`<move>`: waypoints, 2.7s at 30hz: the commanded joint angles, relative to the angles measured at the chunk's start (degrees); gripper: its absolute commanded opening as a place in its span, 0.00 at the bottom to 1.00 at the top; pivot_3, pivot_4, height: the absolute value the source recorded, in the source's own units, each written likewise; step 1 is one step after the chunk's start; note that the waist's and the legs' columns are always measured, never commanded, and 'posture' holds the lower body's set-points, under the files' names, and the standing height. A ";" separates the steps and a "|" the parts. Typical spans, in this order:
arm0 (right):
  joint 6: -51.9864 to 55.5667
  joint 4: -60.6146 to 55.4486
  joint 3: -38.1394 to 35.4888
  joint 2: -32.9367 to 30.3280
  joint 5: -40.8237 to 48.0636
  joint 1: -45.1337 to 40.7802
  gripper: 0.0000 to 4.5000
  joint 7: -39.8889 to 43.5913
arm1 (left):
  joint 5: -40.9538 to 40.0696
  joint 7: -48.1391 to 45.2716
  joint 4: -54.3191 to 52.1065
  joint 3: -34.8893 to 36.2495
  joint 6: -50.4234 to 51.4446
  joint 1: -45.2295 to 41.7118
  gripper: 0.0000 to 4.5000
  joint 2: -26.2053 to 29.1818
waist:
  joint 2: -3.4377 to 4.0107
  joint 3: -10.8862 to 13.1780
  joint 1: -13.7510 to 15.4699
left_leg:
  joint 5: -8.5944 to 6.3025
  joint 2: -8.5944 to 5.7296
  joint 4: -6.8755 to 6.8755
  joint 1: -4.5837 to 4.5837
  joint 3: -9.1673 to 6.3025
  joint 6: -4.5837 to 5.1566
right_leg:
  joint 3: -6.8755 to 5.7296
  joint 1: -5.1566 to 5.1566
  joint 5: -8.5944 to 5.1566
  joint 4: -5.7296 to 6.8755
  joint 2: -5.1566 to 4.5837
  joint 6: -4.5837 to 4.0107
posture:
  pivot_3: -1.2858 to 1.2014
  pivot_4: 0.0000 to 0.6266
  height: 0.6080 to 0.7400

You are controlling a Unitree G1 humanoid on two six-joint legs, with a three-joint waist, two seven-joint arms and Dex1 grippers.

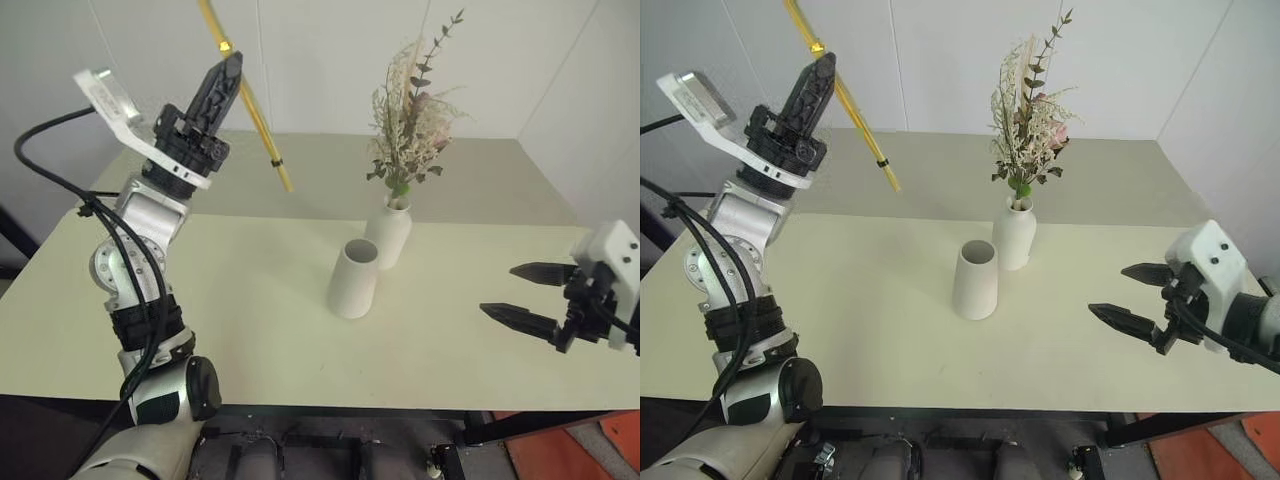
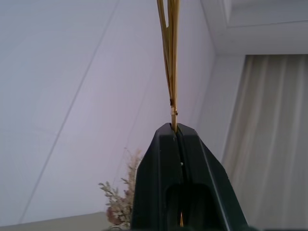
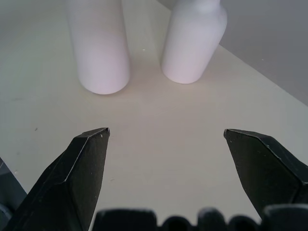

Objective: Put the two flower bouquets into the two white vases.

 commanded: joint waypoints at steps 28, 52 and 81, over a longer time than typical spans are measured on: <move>2.07 -8.97 -16.07 5.56 4.26 7.57 1.00 -8.98 | 17.27 -28.09 29.04 -18.25 -23.85 -5.70 0.00 -8.20 | 0.00 -0.01 -0.19 | -0.04 0.00 0.01 -0.11 -0.08 0.06 | 0.01 -0.07 0.00 -0.08 0.03 0.01 | 0.52 0.24 1.00; -0.20 -7.44 -15.01 6.12 1.72 10.86 1.00 -8.16 | 23.45 -30.17 20.98 -15.86 -21.26 8.75 0.90 13.80 | 0.06 -0.04 -0.62 | -0.04 0.04 -0.05 -0.09 -0.07 0.07 | 0.00 -0.11 -0.01 -0.07 0.02 0.00 | 0.52 0.24 1.00; -4.82 3.77 -18.21 -0.99 -5.83 9.24 1.00 4.90 | 18.79 -37.32 8.48 -3.77 -19.06 20.68 0.90 39.96 | 0.08 -0.05 -0.33 | -0.05 0.14 -0.17 -0.05 0.07 0.05 | -0.04 -0.18 -0.24 -0.11 0.00 -0.36 | 0.52 0.24 1.00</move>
